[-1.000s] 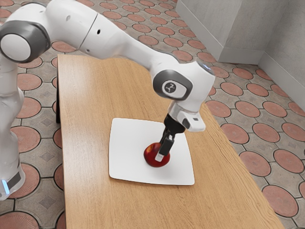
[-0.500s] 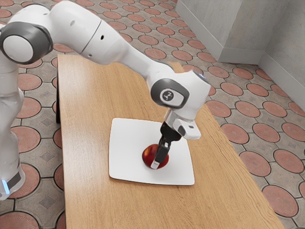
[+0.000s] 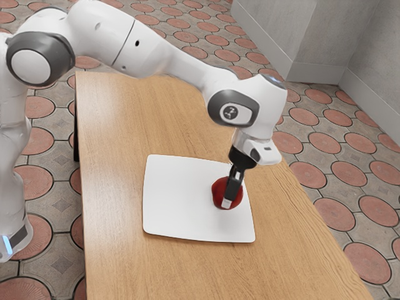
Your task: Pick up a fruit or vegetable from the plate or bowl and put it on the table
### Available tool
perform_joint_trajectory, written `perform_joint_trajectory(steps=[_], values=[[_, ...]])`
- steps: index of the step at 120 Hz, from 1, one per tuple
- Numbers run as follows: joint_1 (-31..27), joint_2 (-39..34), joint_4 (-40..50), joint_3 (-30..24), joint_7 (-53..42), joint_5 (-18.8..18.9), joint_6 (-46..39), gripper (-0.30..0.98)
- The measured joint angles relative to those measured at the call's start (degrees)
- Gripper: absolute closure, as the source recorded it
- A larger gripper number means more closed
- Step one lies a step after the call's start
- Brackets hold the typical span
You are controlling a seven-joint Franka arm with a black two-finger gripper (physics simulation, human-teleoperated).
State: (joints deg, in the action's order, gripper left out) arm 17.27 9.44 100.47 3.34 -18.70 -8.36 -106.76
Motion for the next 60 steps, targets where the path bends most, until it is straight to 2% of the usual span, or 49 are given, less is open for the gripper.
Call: perform_joint_trajectory(steps=[31, 50, 56, 60], values=[[-0.1, 15.5, -23.8, -0.1, -0.6, 4.1, -1.6, 0.48], [0.0, 17.8, -26.7, 0.0, -1.2, 4.7, -3.8, 0.48], [-0.1, 17.9, -26.8, 0.1, -1.4, 4.7, -4.2, 0.46], [-0.1, 17.8, -26.8, 0.1, -1.6, 4.6, -4.4, 0.37]])
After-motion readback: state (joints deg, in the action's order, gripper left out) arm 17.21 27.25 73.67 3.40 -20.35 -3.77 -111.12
